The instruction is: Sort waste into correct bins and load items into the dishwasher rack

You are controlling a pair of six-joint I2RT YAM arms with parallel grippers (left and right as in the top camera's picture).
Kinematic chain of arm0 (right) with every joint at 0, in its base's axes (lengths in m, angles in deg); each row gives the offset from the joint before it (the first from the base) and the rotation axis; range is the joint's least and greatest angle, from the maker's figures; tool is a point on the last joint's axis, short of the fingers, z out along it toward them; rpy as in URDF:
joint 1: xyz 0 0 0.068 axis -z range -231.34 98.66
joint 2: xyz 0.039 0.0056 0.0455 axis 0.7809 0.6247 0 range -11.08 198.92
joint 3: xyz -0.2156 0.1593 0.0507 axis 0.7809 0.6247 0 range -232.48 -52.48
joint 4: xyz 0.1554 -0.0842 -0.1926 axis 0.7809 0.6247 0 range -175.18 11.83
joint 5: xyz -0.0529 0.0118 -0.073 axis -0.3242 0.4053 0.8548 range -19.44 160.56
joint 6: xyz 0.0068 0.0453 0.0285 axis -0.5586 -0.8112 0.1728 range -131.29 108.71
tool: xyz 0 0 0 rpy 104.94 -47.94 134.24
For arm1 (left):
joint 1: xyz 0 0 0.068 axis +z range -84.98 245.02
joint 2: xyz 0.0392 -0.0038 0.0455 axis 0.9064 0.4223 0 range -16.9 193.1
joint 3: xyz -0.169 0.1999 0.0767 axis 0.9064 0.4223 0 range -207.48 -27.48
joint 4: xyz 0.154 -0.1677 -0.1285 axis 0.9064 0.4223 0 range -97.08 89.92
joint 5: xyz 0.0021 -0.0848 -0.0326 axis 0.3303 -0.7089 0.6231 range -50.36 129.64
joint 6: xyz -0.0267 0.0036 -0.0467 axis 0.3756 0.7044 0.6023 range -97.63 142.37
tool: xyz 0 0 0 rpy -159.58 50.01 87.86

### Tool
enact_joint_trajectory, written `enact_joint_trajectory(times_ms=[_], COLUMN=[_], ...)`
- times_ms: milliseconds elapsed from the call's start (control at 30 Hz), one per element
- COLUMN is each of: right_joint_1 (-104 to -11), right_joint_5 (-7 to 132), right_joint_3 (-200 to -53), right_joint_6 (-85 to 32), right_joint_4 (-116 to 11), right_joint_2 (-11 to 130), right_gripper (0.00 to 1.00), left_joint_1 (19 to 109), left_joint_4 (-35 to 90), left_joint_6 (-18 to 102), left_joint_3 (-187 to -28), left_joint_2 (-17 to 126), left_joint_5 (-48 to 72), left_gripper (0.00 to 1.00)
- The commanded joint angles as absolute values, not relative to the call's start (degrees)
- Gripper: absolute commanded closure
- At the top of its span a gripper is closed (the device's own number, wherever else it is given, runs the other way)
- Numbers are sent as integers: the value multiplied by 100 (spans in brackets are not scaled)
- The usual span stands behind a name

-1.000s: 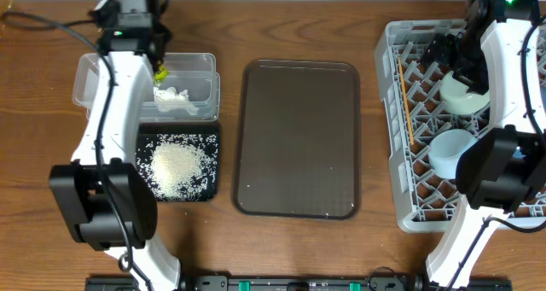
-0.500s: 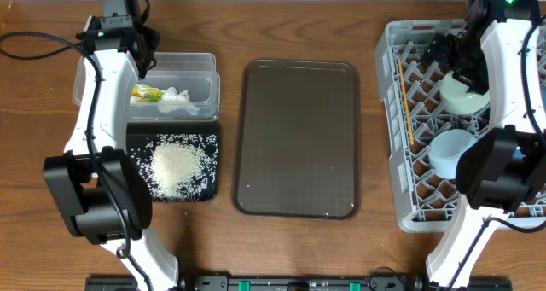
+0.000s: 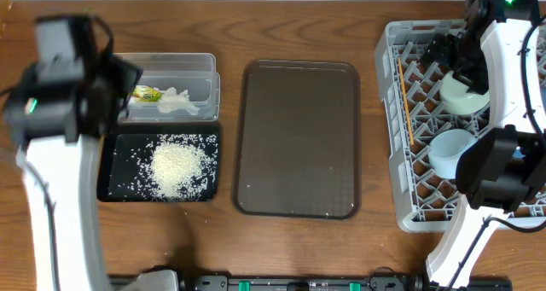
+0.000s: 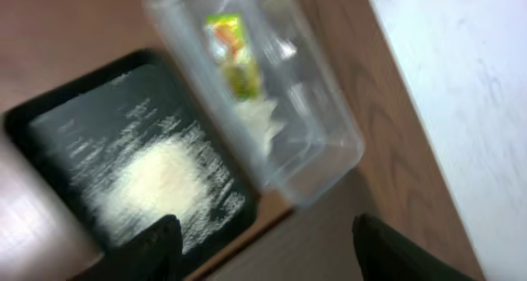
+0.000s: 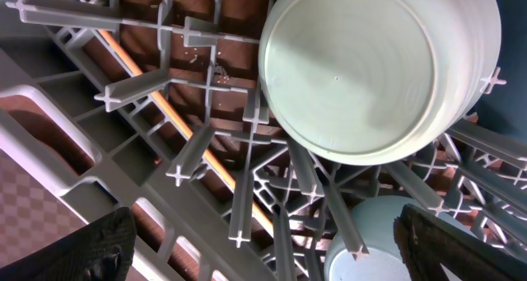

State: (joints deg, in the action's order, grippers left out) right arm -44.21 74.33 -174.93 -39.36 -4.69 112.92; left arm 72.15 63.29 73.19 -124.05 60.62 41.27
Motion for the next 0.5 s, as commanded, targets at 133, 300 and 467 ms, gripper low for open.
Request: enact_joint_trajectory(times_ms=[133, 300, 467], right_joint_1=[-4427, -4429, -4427], right_joint_5=[7439, 7439, 7439], right_joint_3=[-17502, -17499, -17499], right_joint_6=[-3998, -3998, -3998], right_joint_4=[-462, -460, -462], right_joint_2=[11109, 11109, 11109], right_gripper=[1, 1, 1], left_joint_1=[7233, 7233, 7233], left_joint_4=[7970, 8971, 8969], left_joint_6=[7173, 7151, 7151], left_joint_3=[-12431, -12429, -12429], left_joint_2=[4918, 4352, 3924], left_joint_5=[4050, 4024, 4024], left_gripper=[16, 14, 13])
